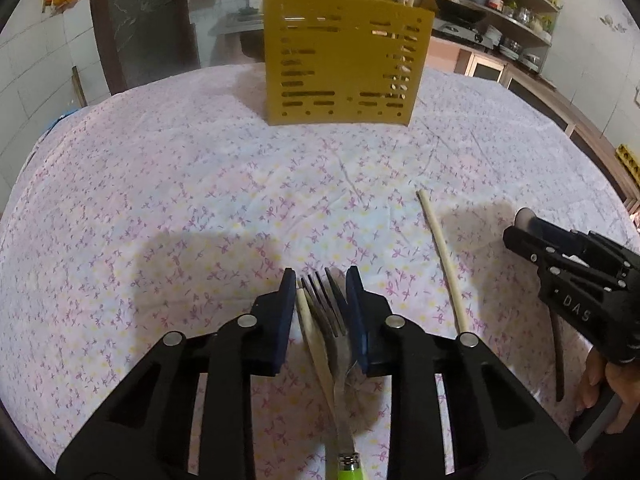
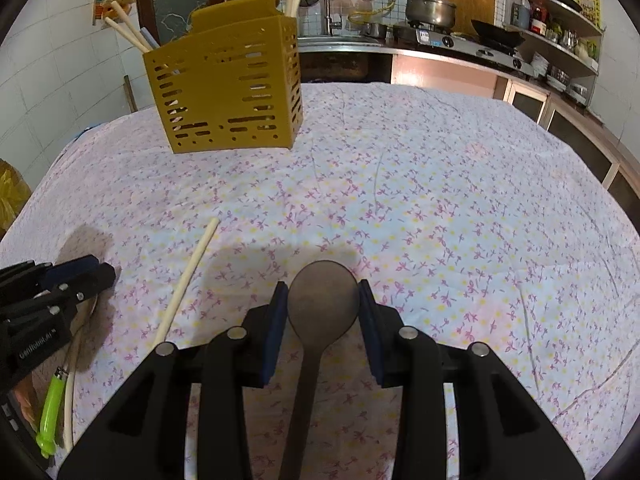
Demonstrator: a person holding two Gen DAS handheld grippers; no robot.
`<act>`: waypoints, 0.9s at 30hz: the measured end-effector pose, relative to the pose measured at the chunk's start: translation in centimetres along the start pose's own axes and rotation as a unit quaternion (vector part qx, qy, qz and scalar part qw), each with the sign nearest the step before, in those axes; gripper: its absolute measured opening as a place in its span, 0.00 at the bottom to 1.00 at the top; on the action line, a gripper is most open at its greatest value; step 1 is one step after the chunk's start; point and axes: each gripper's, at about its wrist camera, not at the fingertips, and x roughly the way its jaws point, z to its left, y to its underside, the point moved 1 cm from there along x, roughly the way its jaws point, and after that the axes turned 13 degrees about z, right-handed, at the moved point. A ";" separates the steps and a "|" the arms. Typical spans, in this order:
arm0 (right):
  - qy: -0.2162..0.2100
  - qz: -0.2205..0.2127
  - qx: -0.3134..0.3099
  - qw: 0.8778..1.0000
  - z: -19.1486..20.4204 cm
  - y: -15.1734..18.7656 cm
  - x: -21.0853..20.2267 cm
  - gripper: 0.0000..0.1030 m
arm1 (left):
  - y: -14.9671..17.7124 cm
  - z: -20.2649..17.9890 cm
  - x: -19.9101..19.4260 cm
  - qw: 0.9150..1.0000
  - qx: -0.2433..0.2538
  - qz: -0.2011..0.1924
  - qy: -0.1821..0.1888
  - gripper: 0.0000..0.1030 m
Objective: Organize utensils
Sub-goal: 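Hold the spoon in the right gripper while the left gripper grasps the green-handled fork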
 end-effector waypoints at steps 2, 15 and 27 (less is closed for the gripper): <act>-0.001 -0.003 -0.002 1.000 0.1 0.0 -0.1 0.34 | 0.0 0.2 -0.4 1.000 -0.001 -0.009 -0.005 0.12; -0.018 -0.001 0.010 1.000 -0.4 -0.1 0.1 0.34 | 0.0 3.3 -1.3 0.998 -0.055 -0.022 -0.002 0.71; -0.023 0.000 0.022 0.999 -1.2 -0.2 0.2 0.34 | 0.4 3.1 0.4 0.999 -0.033 0.009 -0.032 0.71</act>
